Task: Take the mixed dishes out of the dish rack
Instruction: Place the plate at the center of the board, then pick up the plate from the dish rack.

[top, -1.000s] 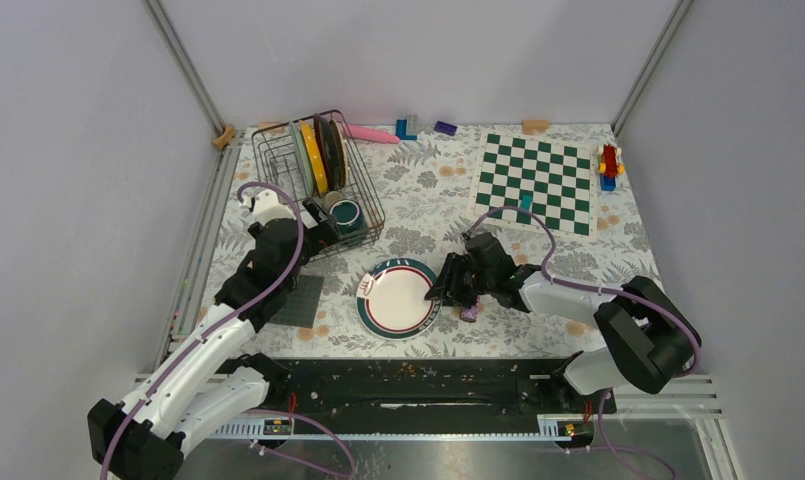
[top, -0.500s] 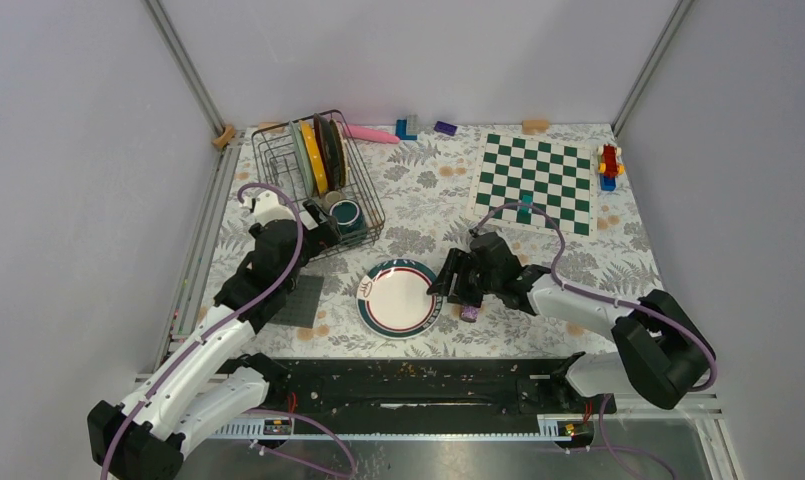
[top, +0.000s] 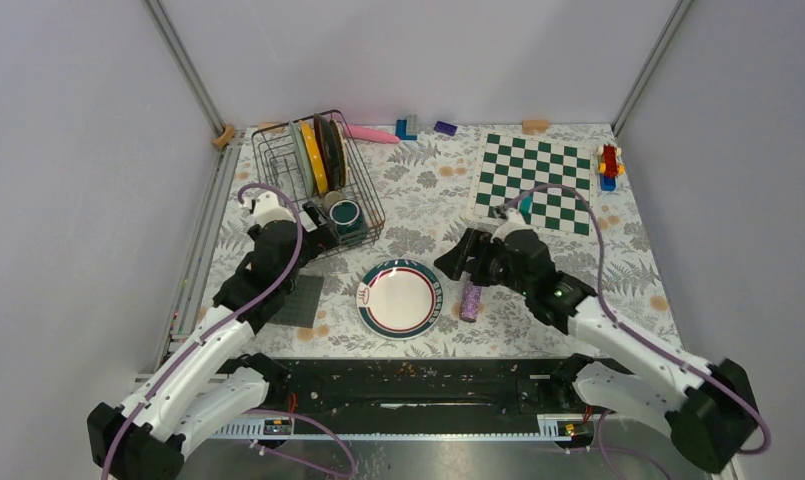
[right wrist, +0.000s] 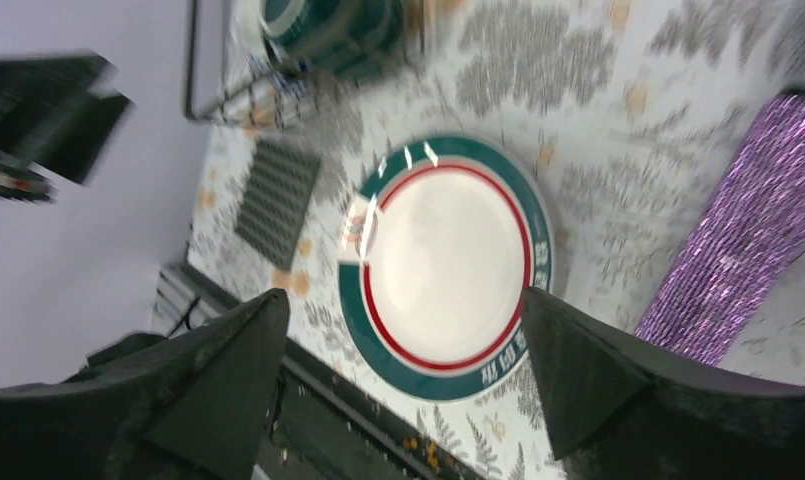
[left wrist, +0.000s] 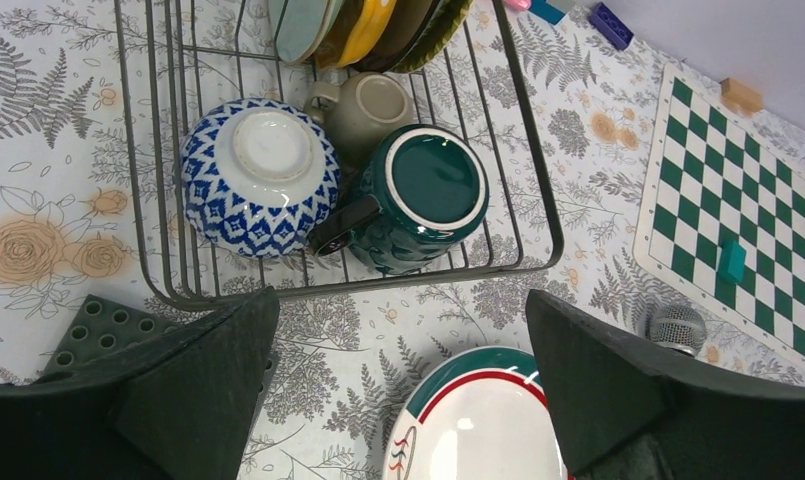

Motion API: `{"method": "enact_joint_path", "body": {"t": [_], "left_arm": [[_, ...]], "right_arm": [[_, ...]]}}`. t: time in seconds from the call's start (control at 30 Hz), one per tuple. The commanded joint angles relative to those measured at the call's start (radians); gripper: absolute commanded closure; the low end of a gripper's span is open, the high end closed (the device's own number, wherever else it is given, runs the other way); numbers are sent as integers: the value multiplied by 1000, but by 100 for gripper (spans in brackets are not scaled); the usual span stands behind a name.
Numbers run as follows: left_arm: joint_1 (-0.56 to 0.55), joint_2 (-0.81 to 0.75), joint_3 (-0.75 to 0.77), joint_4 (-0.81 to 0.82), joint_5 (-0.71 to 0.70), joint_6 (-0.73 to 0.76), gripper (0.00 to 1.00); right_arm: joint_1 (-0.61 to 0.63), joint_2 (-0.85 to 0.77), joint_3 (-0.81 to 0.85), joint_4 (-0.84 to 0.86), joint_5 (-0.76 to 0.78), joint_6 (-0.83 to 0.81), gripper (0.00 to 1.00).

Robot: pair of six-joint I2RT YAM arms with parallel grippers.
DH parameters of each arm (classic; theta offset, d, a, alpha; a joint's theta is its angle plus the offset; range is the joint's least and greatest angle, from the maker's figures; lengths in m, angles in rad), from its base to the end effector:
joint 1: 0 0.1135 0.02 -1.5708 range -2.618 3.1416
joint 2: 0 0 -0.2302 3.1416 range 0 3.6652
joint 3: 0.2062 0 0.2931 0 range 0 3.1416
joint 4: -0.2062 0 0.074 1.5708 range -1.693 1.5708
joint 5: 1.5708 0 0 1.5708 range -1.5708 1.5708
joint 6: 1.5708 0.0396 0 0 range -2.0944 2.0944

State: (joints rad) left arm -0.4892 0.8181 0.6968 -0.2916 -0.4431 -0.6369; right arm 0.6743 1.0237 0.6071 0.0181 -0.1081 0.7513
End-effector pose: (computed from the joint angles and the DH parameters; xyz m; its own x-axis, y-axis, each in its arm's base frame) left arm 0.2333 -0.1050 0.2623 -0.3311 -0.4324 -0.8387 -0.1480 0.9016 -0.4064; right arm 0.2249 0.1853 0.2049 -0.6982 0.3107 -0.6450 -0.3035 0.6875 0.6597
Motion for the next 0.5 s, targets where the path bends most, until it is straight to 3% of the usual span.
{"method": "enact_joint_path", "body": {"t": [0.0, 0.2, 0.4, 0.47], "left_arm": [[12, 5, 44, 0, -13, 0, 1], [61, 53, 106, -11, -4, 20, 1], [241, 168, 296, -18, 106, 84, 1], [319, 241, 372, -17, 207, 105, 1]], "right_arm": [[6, -186, -38, 10, 223, -93, 3], [6, -452, -153, 10, 398, -138, 0], [6, -610, -210, -53, 507, -153, 0], [5, -627, -205, -70, 519, -157, 0]]}}
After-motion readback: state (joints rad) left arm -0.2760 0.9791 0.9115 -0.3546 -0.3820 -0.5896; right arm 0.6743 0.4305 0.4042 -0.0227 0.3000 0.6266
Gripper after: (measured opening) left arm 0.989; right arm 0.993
